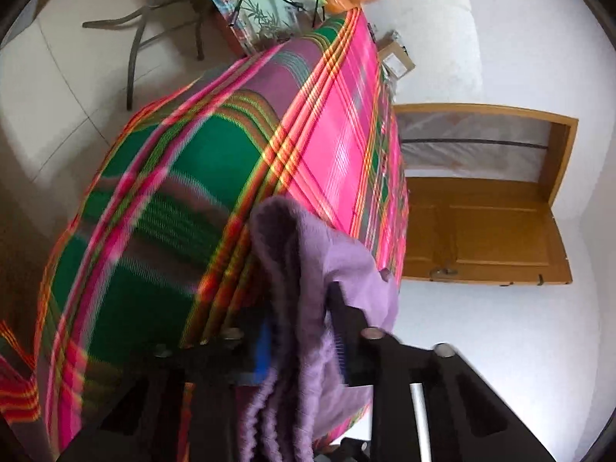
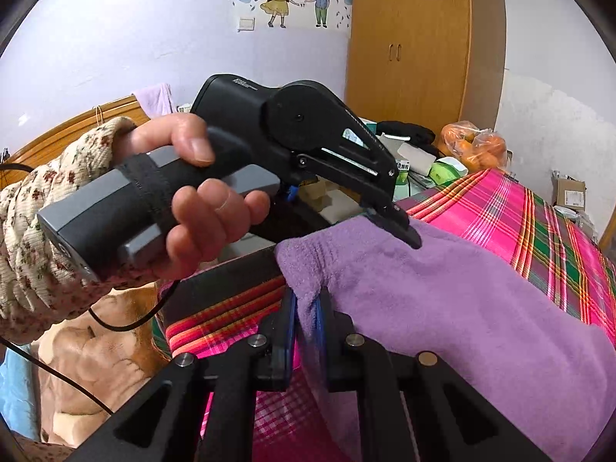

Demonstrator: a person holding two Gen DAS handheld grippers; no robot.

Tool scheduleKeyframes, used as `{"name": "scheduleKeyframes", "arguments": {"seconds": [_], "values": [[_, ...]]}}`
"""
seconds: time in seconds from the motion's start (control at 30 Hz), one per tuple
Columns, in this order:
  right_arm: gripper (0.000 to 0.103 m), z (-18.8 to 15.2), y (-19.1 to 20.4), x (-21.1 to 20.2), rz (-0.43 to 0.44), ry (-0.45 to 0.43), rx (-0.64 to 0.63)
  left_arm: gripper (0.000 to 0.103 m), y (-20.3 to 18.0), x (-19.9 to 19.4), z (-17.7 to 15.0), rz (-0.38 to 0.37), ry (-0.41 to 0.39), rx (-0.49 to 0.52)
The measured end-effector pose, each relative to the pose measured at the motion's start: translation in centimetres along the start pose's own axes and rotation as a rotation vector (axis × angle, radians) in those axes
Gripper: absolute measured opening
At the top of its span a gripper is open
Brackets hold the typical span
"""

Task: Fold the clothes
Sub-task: 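Close both grippers on the garment edge and lift it off the sheet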

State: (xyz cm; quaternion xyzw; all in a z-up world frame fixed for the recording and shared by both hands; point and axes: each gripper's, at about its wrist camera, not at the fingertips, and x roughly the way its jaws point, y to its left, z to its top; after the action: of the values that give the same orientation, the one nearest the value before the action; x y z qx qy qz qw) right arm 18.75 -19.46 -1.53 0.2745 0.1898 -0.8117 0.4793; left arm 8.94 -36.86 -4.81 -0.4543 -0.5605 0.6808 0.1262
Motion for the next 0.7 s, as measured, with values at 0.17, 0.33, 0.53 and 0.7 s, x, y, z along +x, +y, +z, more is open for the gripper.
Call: {"name": "scheduleKeyframes", "arguments": {"seconds": [0.17,0.33,0.53,0.7], "values": [[0.009,0.3,-0.3,1.2,-0.001,0.031,0.005,0.017,-0.7,-0.1,0.3,0.038,-0.017,0.04],[0.009,0.6,-0.1,1.8,0.006,0.043,0.007,0.016,-1.4,-0.4,0.1,0.06,-0.042,0.104],[0.009,1.4,0.2,2.6,0.013,0.045,0.01,0.015,-1.3,-0.8,0.5,0.059,-0.073,0.109],[0.009,1.3,-0.5,3.6,0.054,0.09,0.056,0.015,-0.4,-0.8,0.6,0.07,-0.073,0.082]]}}
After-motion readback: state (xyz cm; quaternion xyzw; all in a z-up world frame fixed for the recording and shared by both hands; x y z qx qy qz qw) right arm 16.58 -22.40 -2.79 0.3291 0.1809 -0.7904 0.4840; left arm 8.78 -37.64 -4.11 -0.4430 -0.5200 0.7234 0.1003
